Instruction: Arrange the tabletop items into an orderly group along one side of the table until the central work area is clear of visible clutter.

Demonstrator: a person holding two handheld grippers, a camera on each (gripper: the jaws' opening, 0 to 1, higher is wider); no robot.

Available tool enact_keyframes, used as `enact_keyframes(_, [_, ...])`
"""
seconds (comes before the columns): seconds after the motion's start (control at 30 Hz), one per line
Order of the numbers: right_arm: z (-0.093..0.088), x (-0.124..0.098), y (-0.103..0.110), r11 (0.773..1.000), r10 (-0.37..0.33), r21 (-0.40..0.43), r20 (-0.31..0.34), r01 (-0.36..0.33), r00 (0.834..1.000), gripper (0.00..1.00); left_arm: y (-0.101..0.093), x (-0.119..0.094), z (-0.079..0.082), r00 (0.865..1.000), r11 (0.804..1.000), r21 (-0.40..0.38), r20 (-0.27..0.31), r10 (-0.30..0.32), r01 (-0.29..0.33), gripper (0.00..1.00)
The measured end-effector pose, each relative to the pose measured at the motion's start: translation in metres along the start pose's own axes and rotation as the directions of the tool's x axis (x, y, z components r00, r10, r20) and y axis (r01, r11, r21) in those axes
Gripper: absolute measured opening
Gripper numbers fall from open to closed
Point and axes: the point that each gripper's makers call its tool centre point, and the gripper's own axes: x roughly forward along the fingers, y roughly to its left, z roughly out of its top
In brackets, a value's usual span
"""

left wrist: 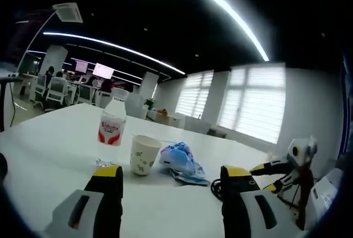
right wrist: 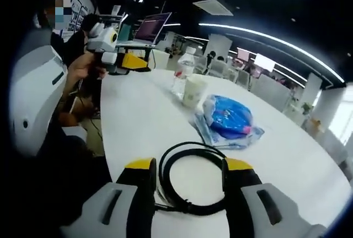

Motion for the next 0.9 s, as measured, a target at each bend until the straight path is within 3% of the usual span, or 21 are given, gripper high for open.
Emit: enact_keyframes(0.9, [0.022, -0.001, -0.037, 0.994, -0.091, 0.075, 0.099, 0.084, 0.991, 0.49, -0.017, 0.007, 0.004, 1.0, 0.999, 0.044, -0.005, -0.025, 0.025, 0.71])
